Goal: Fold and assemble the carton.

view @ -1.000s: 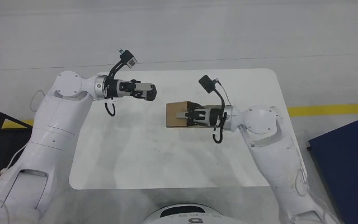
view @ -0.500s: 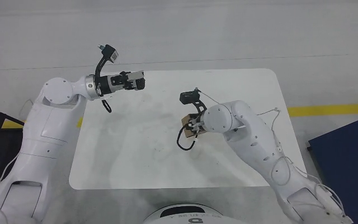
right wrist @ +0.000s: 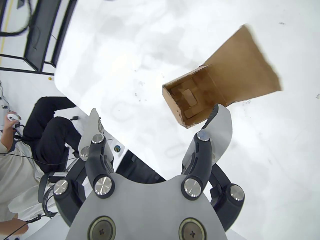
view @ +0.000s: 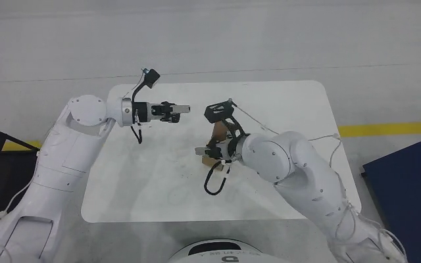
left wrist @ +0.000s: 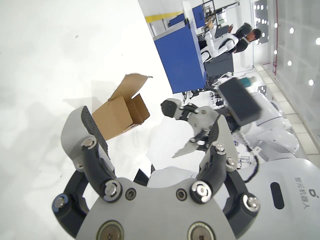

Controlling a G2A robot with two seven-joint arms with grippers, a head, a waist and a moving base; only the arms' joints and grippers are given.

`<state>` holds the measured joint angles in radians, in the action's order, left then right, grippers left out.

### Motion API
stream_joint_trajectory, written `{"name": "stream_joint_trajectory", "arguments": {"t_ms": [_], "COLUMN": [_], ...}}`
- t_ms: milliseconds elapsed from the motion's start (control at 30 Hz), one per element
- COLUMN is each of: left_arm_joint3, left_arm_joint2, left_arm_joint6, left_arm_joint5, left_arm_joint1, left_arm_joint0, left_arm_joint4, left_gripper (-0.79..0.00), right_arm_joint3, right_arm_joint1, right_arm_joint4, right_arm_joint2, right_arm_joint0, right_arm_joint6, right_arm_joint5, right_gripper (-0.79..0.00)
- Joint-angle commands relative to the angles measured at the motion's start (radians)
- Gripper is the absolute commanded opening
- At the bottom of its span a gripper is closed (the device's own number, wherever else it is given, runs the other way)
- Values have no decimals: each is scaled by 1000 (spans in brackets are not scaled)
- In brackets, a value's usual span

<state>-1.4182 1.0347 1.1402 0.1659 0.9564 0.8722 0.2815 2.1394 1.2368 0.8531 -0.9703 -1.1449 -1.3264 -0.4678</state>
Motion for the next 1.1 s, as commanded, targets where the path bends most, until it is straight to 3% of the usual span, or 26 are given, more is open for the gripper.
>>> {"name": "stream_joint_trajectory", "arguments": {"t_ms": [0, 167, 400, 533, 600, 767, 900, 1067], "left_arm_joint3": [7, 24, 47, 28, 10, -22, -22, -24], "left_arm_joint2": [-31, -68, -121, -148, -160, -194, -226, -302], "left_arm_joint6": [11, 21, 159, 228, 244, 239, 218, 182], "left_arm_joint5": [-12, -16, -28, -67, -85, -139, -185, -270], "left_arm_joint1": [8, 20, 23, 19, 18, 23, 31, 57], "left_arm_joint0": [-22, -60, -99, -103, -103, -95, -94, -109], "left_arm_joint4": [-16, -50, -146, -232, -261, -303, -331, -385], "left_gripper": [0, 0, 0, 0, 0, 0, 0, -15], "right_arm_joint3": [49, 56, -29, -48, -32, 8, -14, -81], "right_arm_joint1": [-9, -24, -32, -37, -39, -47, -51, -49], "right_arm_joint4": [-3, -6, -110, -135, -176, -279, -293, -292], "right_arm_joint2": [-60, -153, -204, -249, -288, -405, -434, -392], "right_arm_joint0": [-64, -209, -347, -404, -439, -556, -595, -556], "right_arm_joint6": [60, 180, 318, 396, 432, 530, 555, 554], "right_arm_joint5": [-1, 13, 102, 114, 128, 182, 193, 192], "right_gripper": [-117, -123, -194, -277, -394, -471, -493, -483]}}
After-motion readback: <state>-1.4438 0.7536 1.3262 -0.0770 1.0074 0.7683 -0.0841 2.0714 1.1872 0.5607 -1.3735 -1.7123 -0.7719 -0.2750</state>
